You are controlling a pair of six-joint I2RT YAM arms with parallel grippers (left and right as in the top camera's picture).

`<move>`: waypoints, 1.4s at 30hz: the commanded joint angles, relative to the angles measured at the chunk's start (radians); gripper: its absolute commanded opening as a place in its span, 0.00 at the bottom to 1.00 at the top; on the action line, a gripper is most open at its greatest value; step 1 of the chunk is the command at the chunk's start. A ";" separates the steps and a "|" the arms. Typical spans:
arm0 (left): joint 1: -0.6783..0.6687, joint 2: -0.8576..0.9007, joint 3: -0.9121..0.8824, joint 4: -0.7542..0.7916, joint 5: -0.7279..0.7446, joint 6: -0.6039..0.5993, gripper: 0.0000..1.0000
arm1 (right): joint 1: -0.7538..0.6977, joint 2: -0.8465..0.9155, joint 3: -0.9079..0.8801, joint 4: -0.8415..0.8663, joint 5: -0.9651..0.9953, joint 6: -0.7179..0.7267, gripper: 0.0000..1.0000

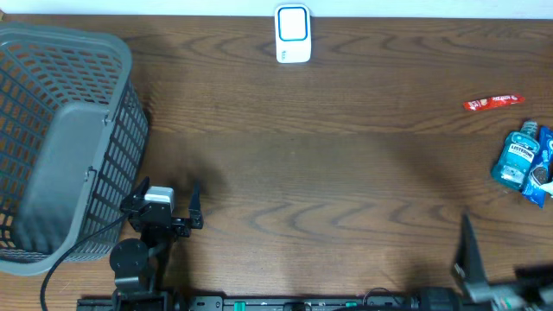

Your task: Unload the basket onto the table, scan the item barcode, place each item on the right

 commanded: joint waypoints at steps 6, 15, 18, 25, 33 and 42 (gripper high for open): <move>-0.004 -0.003 -0.016 -0.025 0.005 0.013 0.98 | 0.009 -0.117 -0.512 0.399 0.009 0.000 0.99; -0.004 -0.003 -0.016 -0.025 0.005 0.013 0.98 | 0.002 -0.215 -0.892 0.581 0.109 0.017 0.99; -0.004 -0.003 -0.016 -0.025 0.005 0.013 0.98 | 0.002 -0.215 -0.952 0.589 0.132 0.029 0.99; -0.004 -0.003 -0.016 -0.025 0.005 0.013 0.98 | 0.002 -0.215 -1.006 0.483 0.235 0.026 0.99; -0.004 -0.003 -0.016 -0.025 0.005 0.013 0.98 | 0.010 -0.215 -1.006 0.417 0.277 -0.003 0.99; -0.004 -0.003 -0.016 -0.025 0.005 0.013 0.98 | 0.010 -0.214 -1.006 0.416 0.275 -0.003 0.99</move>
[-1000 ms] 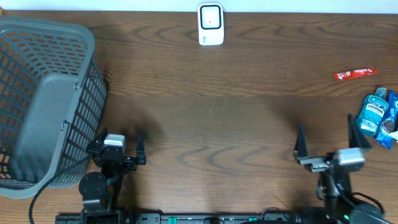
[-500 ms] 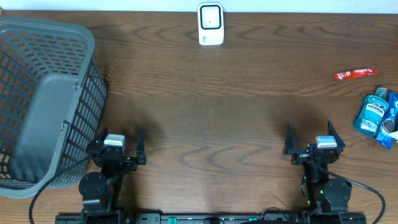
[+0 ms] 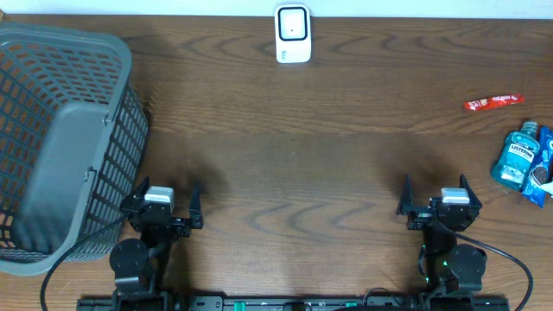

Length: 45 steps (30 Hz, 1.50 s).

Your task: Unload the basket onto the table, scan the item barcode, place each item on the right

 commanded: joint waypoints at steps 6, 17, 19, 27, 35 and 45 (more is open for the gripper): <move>-0.004 -0.003 -0.016 -0.025 0.005 0.013 0.98 | 0.008 -0.007 -0.001 -0.003 0.018 -0.014 0.99; -0.003 0.002 -0.016 -0.025 -0.070 -0.085 0.98 | 0.008 -0.007 -0.001 -0.003 0.018 -0.014 0.99; -0.004 0.001 -0.025 -0.011 -0.149 -0.209 0.98 | 0.008 -0.007 -0.001 -0.003 0.018 -0.014 0.99; -0.004 0.001 -0.067 0.079 -0.174 -0.201 0.98 | 0.008 -0.007 -0.001 -0.003 0.018 -0.014 0.99; -0.081 -0.013 -0.067 0.073 -0.218 -0.148 0.98 | 0.008 -0.007 -0.001 -0.003 0.018 -0.014 0.99; -0.105 -0.026 -0.067 0.073 -0.188 -0.091 0.98 | 0.008 -0.007 -0.001 -0.003 0.018 -0.014 0.99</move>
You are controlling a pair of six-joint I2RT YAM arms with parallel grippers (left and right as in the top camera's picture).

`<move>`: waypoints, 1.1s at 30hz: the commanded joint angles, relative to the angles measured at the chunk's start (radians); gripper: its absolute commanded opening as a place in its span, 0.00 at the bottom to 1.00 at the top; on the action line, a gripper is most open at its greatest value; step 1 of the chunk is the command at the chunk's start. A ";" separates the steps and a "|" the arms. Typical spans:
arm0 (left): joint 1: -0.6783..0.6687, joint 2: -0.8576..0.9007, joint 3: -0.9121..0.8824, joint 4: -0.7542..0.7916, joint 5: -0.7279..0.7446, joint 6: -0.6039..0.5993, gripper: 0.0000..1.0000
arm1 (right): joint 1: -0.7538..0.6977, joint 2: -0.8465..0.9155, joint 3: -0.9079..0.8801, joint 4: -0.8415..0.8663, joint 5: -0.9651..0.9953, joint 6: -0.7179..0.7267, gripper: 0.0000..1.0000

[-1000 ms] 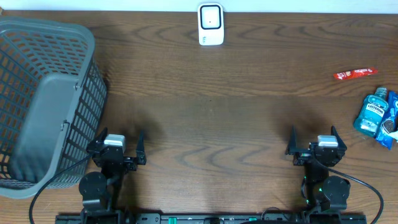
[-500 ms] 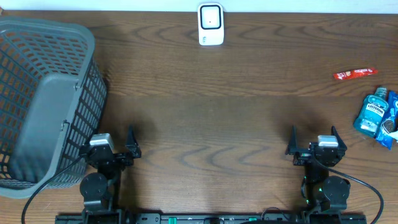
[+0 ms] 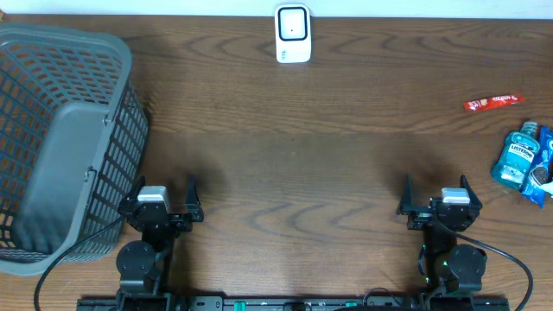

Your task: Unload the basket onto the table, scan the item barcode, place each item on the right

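Observation:
The white barcode scanner [image 3: 293, 34] stands at the far middle edge of the table. The items lie at the far right: a red snack bar [image 3: 493, 103], a blue mouthwash bottle [image 3: 517, 160] and a blue packet [image 3: 541, 173] beside it. My left gripper [image 3: 162, 194] rests open at the near left, next to the basket. At the near right my right gripper [image 3: 434, 190] rests open, left of the bottle. Nothing sits between either pair of fingers.
A large grey mesh basket [image 3: 60, 138] fills the left side of the brown wooden table [image 3: 294, 164], touching close to my left arm. The items at the right lie near the table's right edge.
My left gripper has shifted very slightly left and nearer. The right arm and all the items stay where they were.
At first my right arm was low at the near right corner, mostly out of view, with the left gripper open by the basket. Then the right gripper stood open at the near right. Both grippers now rest open, and no item has moved.

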 commanded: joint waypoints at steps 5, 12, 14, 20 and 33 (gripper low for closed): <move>-0.004 -0.012 -0.030 -0.018 -0.002 0.030 0.98 | 0.008 -0.007 -0.001 -0.004 0.013 -0.014 0.99; -0.004 -0.012 -0.029 -0.017 0.006 0.035 0.98 | 0.008 -0.007 -0.001 -0.003 0.013 -0.014 0.99; -0.004 -0.012 -0.029 -0.016 0.009 0.037 0.98 | 0.008 -0.007 -0.001 -0.004 0.013 -0.014 0.99; -0.004 -0.012 -0.029 -0.015 0.016 0.048 0.98 | 0.008 -0.007 -0.001 -0.003 0.013 -0.014 0.99; -0.002 -0.010 -0.029 -0.011 0.009 0.048 0.98 | 0.008 -0.007 -0.001 -0.004 0.013 -0.014 0.99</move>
